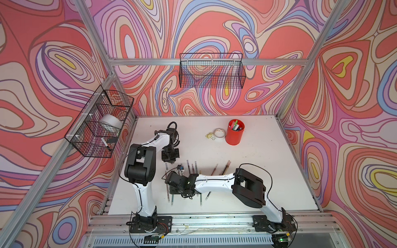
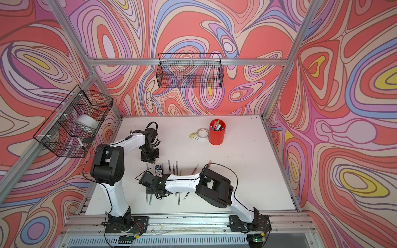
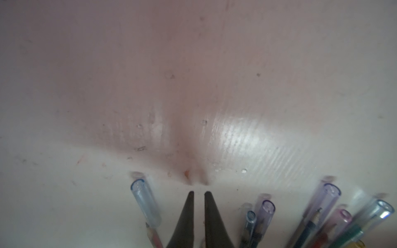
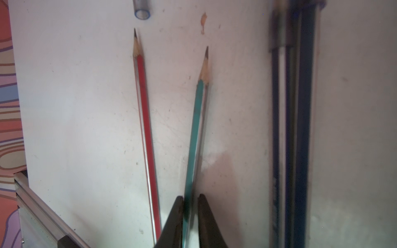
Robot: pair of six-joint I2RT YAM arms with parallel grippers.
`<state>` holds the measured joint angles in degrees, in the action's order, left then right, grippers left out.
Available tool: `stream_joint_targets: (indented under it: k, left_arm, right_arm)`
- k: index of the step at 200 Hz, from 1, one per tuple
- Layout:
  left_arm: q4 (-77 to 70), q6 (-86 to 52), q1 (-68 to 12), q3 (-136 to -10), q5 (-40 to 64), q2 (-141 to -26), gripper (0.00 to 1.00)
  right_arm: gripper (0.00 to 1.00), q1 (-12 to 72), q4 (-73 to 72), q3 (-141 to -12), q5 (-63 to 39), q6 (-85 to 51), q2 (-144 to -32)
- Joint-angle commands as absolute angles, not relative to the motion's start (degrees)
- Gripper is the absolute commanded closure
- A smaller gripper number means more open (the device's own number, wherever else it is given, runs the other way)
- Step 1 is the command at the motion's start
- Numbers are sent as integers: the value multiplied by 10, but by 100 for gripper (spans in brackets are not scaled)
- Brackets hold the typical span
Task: Remove the protective cover of the pencils
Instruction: Place the pencil at the center of the board, then place the protective sleeve at the center of the board.
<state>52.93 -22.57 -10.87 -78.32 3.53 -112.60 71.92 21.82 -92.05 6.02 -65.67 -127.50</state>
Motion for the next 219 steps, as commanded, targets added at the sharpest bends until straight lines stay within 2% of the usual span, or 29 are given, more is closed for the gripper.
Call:
stream_joint_targets:
  k: [1, 59, 112, 143, 219]
  left_arm:
    - [544, -233, -108, -784, 18, -1135, 100]
    - [549, -232, -108, -788, 21, -1147, 92]
    - [556, -232, -108, -793, 18, -1158, 81]
    - [558, -232, -109, -795, 15, -1157, 75]
    - [557, -231, -109, -796, 22, -1151, 71]
  right_arm:
    - [83, 716, 262, -907, 56, -664, -1306]
    - [78, 714, 243, -902, 57, -647, -1296]
    - [77, 714, 242, -906, 63, -635, -1290]
    - [84, 714, 267, -917, 77, -628, -1293]
    - [85, 707, 273, -939, 78, -597, -1311]
